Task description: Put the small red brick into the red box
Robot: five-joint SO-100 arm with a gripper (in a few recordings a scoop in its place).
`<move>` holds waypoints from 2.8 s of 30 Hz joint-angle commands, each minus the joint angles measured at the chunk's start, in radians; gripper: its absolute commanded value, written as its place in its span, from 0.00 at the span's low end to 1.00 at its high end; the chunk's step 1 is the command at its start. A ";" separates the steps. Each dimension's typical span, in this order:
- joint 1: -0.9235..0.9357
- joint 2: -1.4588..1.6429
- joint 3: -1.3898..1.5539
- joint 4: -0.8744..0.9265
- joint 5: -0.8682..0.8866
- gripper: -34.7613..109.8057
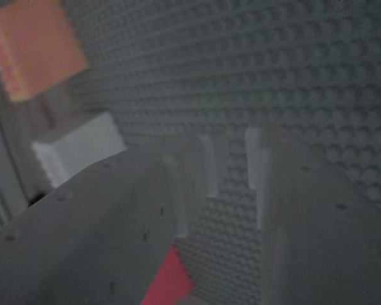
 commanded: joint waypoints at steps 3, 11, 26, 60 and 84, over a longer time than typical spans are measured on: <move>0.040 -0.298 -0.354 -0.008 0.032 0.24; 0.158 -0.755 -0.523 -0.118 -0.029 0.33; 0.209 -1.488 -0.879 -0.212 -0.014 0.36; 0.258 -1.660 -1.103 -0.319 -0.018 0.24; 0.339 -2.261 -1.991 -0.704 -0.179 0.27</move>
